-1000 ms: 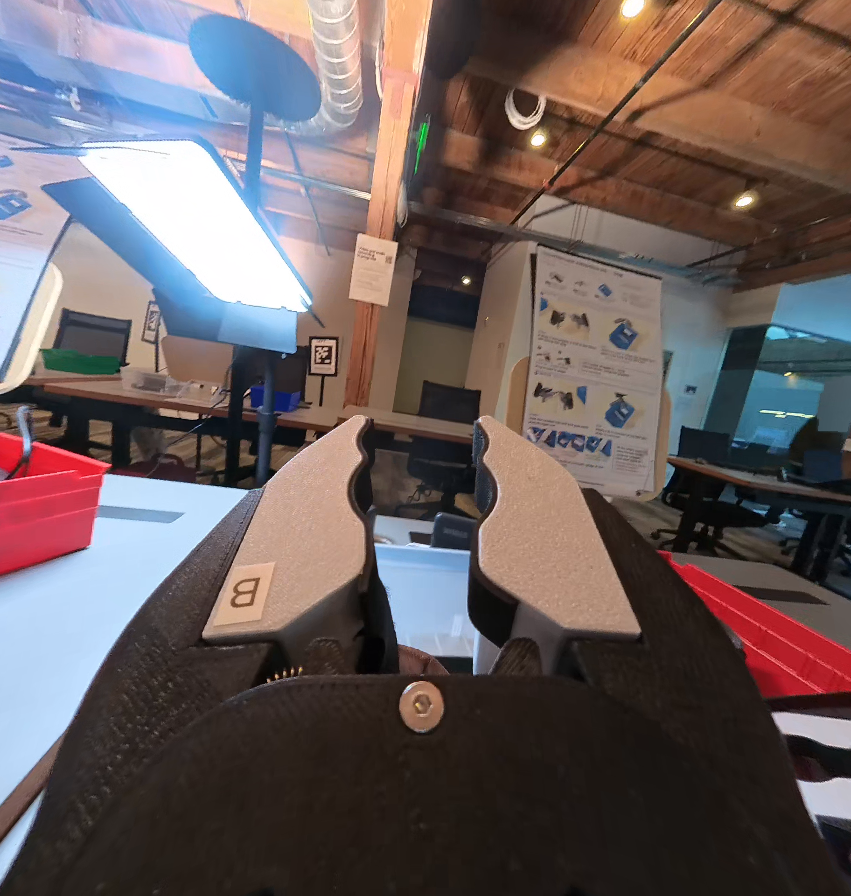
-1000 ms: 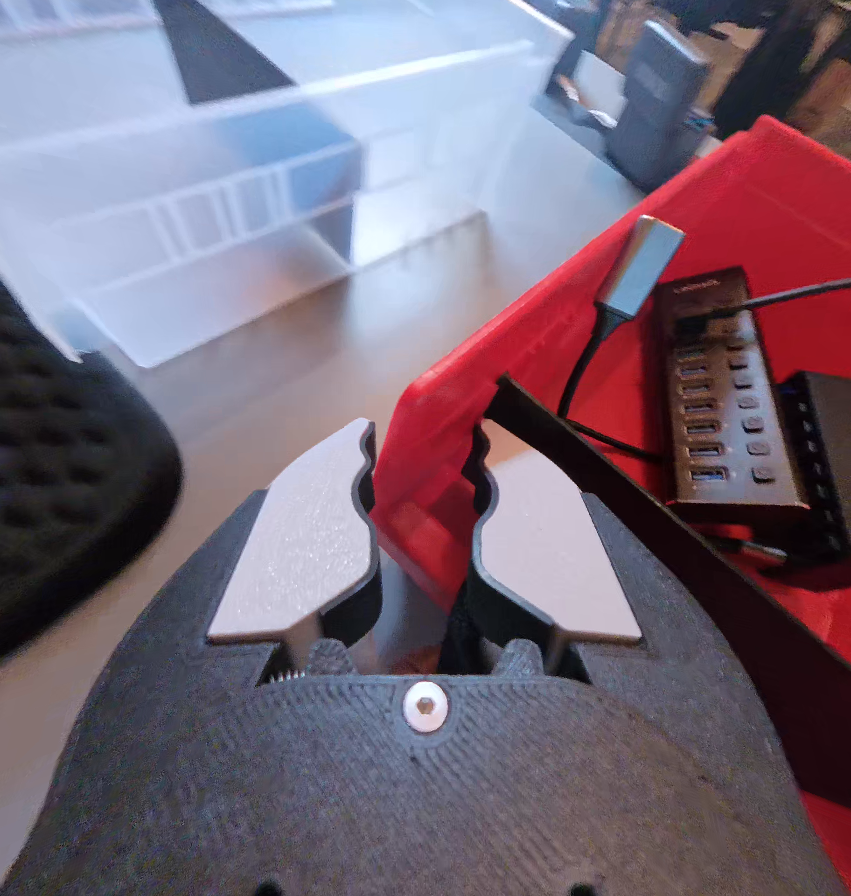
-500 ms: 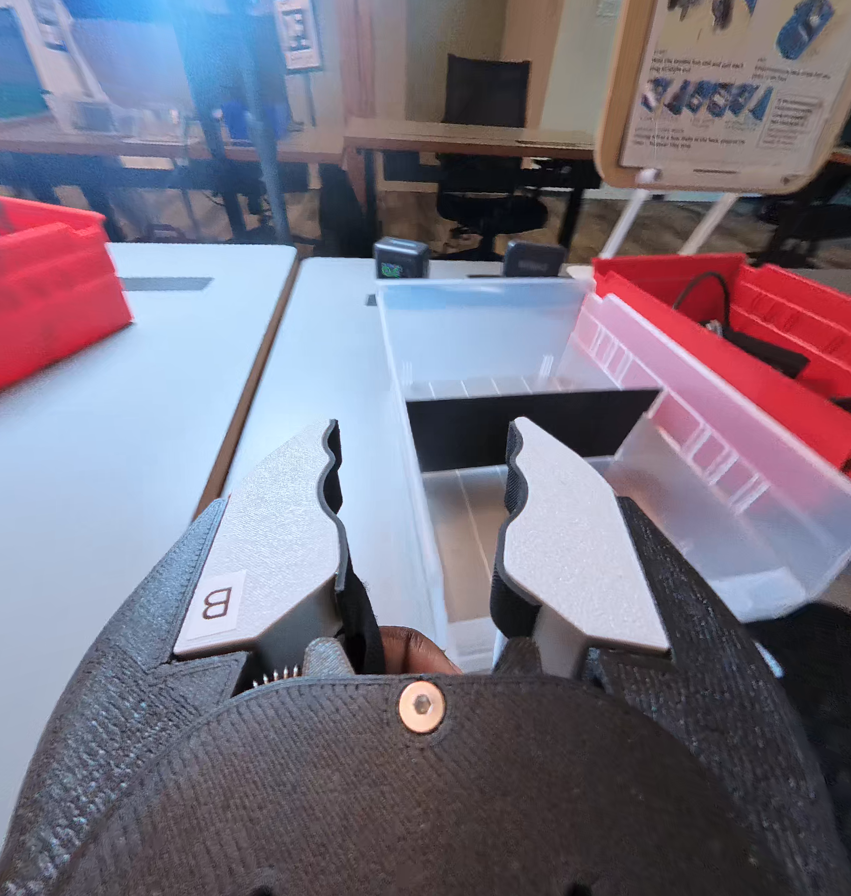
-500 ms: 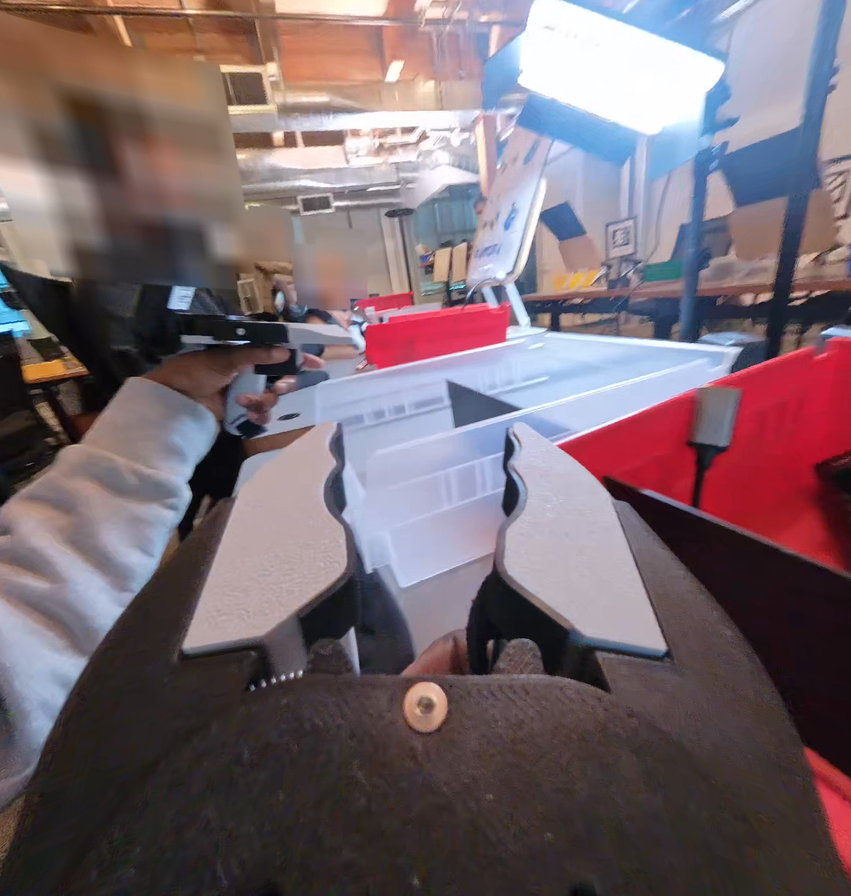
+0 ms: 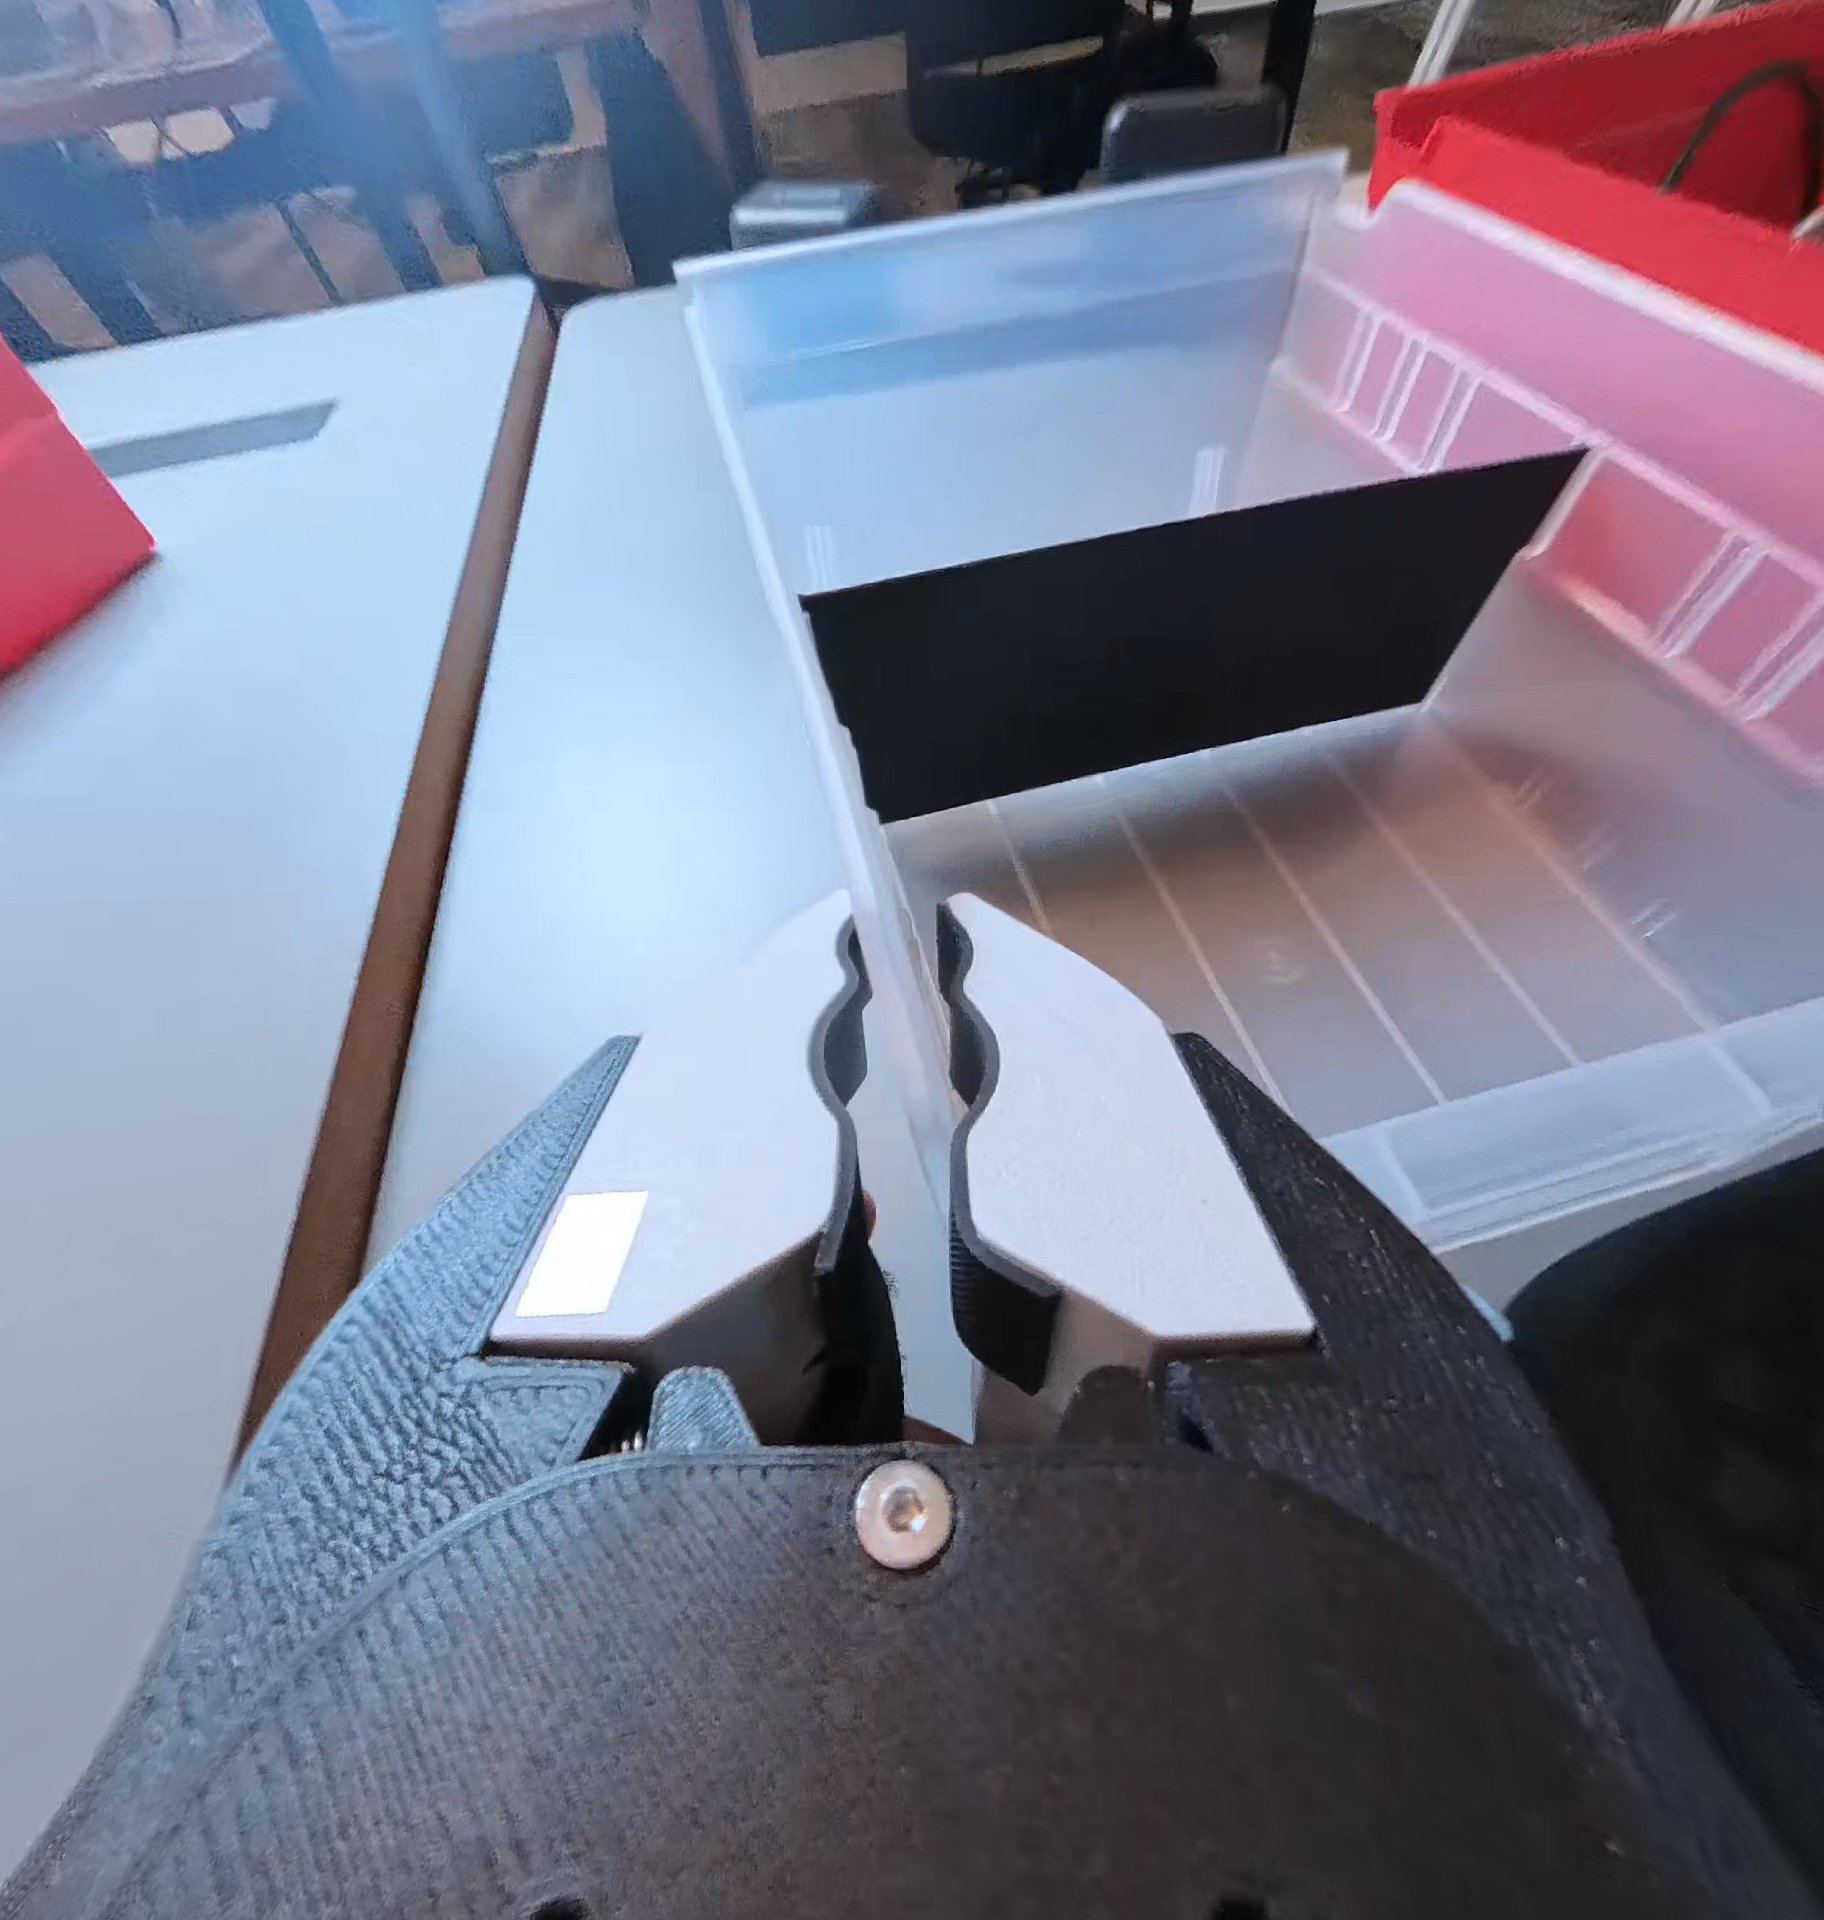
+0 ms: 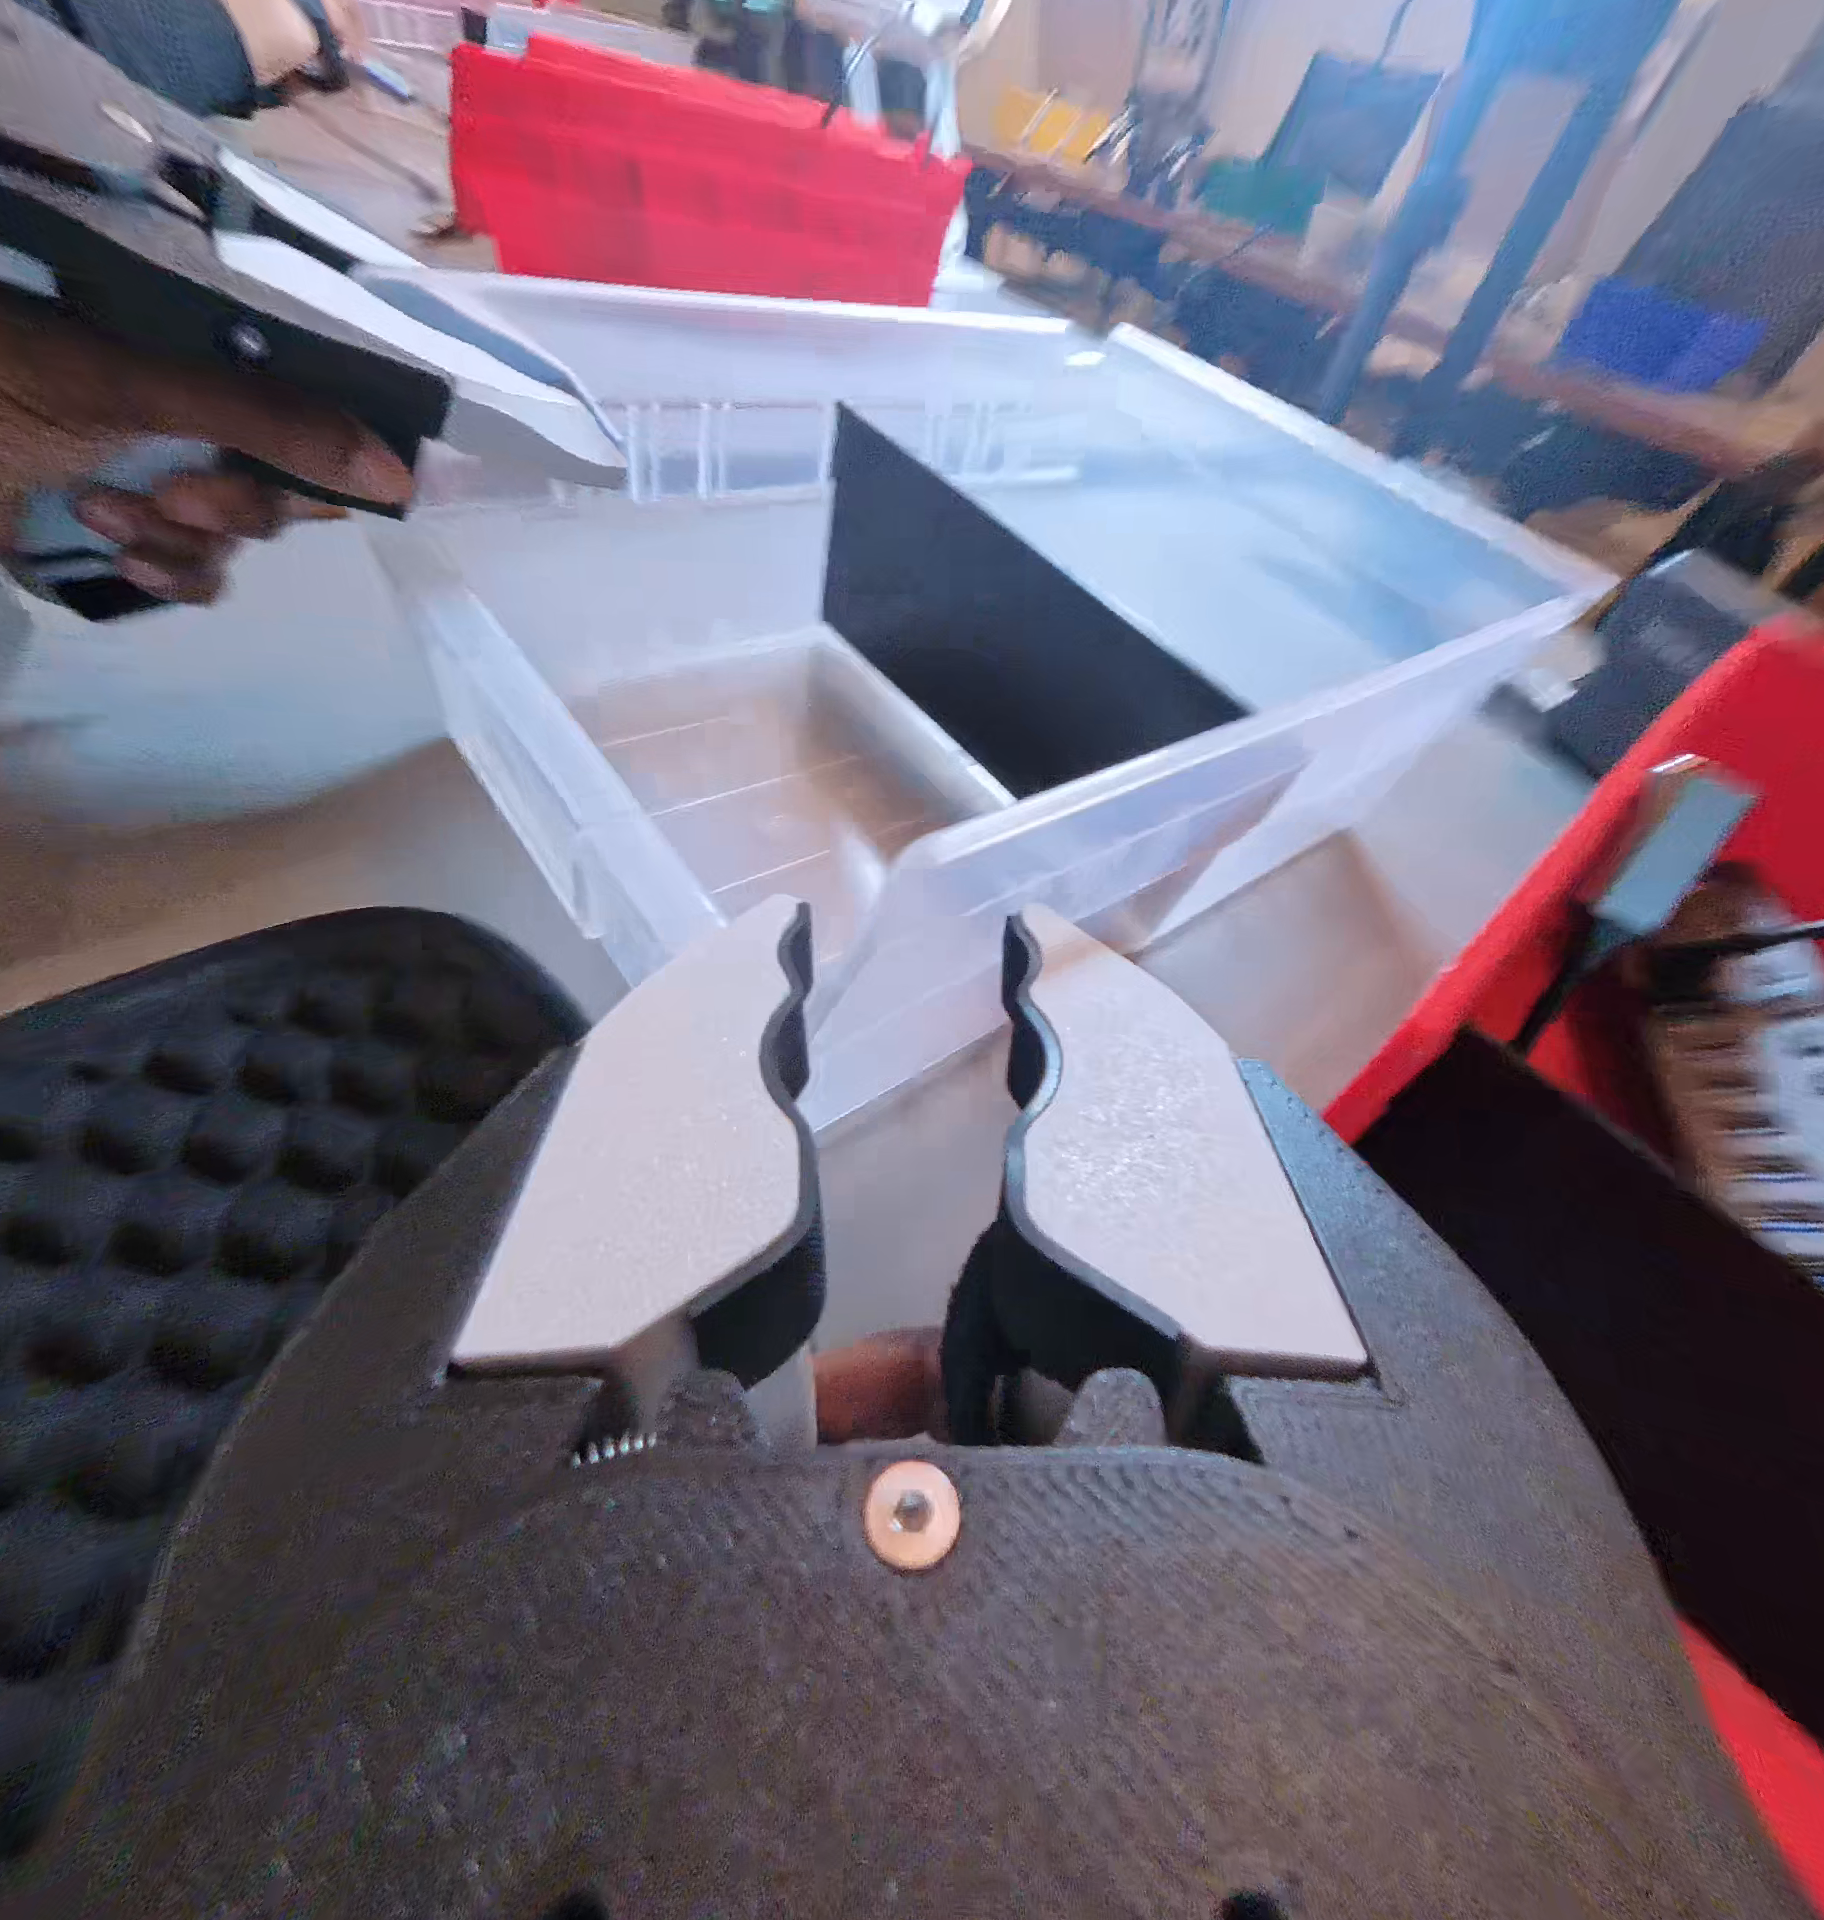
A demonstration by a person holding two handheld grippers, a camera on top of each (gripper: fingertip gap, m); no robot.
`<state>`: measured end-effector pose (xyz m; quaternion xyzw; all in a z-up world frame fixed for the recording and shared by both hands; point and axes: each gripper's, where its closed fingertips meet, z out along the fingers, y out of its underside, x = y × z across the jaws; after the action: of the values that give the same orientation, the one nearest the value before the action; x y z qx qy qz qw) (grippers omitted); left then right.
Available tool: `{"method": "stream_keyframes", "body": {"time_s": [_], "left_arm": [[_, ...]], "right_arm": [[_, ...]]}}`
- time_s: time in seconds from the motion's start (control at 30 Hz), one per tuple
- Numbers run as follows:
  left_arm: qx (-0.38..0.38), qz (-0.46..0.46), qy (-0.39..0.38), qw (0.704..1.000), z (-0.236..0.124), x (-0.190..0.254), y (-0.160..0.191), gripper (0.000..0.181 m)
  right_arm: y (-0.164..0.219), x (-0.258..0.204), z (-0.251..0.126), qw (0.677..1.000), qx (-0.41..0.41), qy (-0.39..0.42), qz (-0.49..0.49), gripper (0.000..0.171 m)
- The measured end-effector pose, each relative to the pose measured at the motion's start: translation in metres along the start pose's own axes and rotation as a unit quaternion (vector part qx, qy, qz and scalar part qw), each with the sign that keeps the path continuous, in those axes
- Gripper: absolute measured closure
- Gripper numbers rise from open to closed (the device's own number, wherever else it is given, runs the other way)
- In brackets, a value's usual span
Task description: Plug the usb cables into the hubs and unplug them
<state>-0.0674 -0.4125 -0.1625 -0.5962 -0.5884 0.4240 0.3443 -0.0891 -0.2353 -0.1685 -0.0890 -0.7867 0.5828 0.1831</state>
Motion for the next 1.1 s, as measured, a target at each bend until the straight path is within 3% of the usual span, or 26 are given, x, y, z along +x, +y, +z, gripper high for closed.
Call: {"method": "stream_keyframes", "body": {"time_s": [0.07, 0.17, 0.33, 0.43, 0.53, 0.87, 1.0, 1.1], "left_arm": [[0.031, 0.008, -0.013, 0.999, -0.013, 0.005, -0.028, 0.17], [0.083, 0.033, -0.049, 0.995, -0.043, 0.013, -0.069, 0.169], [0.269, 0.041, -0.084, 0.959, -0.092, 0.053, -0.16, 0.17], [0.36, 0.028, -0.078, 0.929, -0.095, 0.098, -0.201, 0.17], [0.398, 0.007, -0.051, 0.916, -0.075, 0.156, -0.221, 0.171], [0.341, -0.064, 0.165, 0.923, 0.018, 0.382, -0.231, 0.166], [0.259, -0.059, 0.221, 0.938, 0.05, 0.453, -0.204, 0.16], [0.199, -0.06, 0.25, 0.946, 0.069, 0.486, -0.176, 0.155]], "right_arm": [[-0.018, 0.012, -0.009, 0.997, 0.044, 0.044, -0.048, 0.143], [-0.048, 0.024, -0.025, 0.993, 0.103, 0.044, -0.038, 0.144], [-0.105, 0.06, -0.079, 0.963, 0.217, 0.115, -0.113, 0.147], [-0.116, 0.1, -0.119, 0.942, 0.237, 0.185, -0.152, 0.152], [-0.104, 0.146, -0.167, 0.931, 0.228, 0.244, -0.148, 0.155], [-0.01, 0.26, -0.349, 0.88, 0.164, 0.44, -0.069, 0.163], [0.025, 0.297, -0.398, 0.858, 0.127, 0.495, -0.045, 0.165], [0.057, 0.313, -0.411, 0.861, 0.088, 0.5, -0.023, 0.166]]}}
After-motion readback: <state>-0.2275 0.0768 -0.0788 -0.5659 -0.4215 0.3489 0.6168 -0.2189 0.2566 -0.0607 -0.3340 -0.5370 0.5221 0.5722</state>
